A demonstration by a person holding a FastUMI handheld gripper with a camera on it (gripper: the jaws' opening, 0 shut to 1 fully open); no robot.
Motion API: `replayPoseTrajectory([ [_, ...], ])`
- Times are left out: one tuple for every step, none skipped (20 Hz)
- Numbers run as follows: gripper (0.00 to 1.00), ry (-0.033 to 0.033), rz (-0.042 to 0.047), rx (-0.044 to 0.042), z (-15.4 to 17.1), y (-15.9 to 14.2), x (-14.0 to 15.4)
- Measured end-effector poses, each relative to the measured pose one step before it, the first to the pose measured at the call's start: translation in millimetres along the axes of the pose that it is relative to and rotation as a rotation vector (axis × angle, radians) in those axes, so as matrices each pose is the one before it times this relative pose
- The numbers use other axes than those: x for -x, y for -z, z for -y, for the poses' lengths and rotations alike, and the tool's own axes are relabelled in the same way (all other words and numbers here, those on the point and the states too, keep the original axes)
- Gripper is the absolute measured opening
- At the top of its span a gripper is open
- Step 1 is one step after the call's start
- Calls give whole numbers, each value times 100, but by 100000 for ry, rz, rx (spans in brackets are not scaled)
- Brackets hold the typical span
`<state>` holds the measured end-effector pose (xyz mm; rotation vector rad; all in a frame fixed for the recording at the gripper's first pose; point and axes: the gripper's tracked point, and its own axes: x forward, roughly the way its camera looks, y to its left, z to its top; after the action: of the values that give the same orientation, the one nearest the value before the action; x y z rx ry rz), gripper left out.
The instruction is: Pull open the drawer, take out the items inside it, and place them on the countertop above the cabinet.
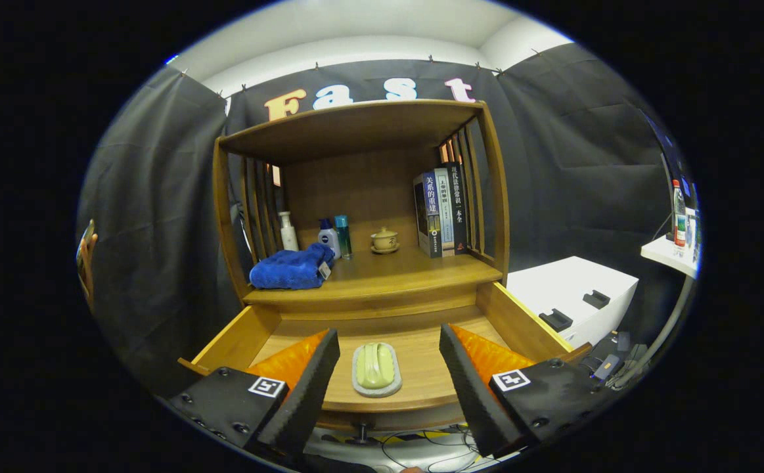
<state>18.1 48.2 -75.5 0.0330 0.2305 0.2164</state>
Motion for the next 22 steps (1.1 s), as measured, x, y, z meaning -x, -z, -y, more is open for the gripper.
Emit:
replayPoseTrajectory([
  [99,-1237,-1700,2877,-547,-294,-848],
  [99,-360,-309,2982,-290,-430,-960],
  [99,257,-1695,3221,90,-251,-1186],
  [99,921,-1861,1918,10,-71,-959],
  [99,-512,-1969,752,-422,-122,-929],
  [99,-910,-2982,45,-457,-57,-992],
  [99,-783,-4308,-412,-367,289,-1094],
  [99,84,-4791,-84,-145,294,-1005],
  [99,915,-4588,71,156,228,-1078],
  [98,184,-3558,-423,-173,69,-1141],
  [99,-429,-3454,-444,-315,-87,-902],
  [98,-241,-3690,-133,-353,175,-1005],
  [98,-789,-4641,788,-329,575,-908],
  [98,-711,-4592,361,-331,565,-855],
  [98,-681,-4697,-273,-289,636,-809],
  [98,-358,-4724,439,-160,808,-811],
  [98,1714,-4141,1144,280,503,-820],
  [99,3780,-3861,1054,664,721,-709],
  [99,1520,-4201,947,369,620,-923],
  [99,-730,-4249,-496,-225,775,-703],
  [99,-1566,-3984,-993,-391,787,-474],
  [94,-2170,-2837,-1232,-345,521,-411],
])
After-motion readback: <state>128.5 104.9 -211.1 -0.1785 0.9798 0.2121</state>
